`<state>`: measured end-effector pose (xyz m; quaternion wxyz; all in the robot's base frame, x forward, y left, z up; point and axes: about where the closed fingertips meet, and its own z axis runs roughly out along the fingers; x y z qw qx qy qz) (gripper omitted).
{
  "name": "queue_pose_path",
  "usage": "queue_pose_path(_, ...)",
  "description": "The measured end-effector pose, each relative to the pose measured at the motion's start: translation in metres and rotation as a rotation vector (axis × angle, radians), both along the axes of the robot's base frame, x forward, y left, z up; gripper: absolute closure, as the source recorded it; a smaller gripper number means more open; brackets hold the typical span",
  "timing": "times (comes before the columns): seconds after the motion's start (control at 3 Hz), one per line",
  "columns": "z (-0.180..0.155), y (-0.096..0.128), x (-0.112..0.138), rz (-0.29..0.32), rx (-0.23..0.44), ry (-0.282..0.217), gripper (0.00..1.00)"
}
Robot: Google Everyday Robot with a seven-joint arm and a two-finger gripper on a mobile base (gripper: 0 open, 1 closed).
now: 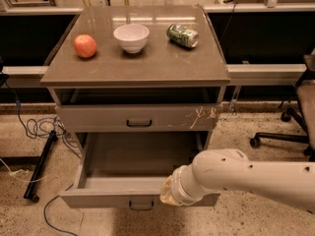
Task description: Close middle drawer
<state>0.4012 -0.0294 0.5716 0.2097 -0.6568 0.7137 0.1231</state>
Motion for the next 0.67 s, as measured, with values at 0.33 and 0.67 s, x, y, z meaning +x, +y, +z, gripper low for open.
queue_pose_path(0.33,-0.012,-0.003,-0.007,-0.001,0.055,-0.003,1.00)
queue_pose_path(0.67,-0.041,-0.013,-0.023,-0.023,0.162,-0.010,1.00)
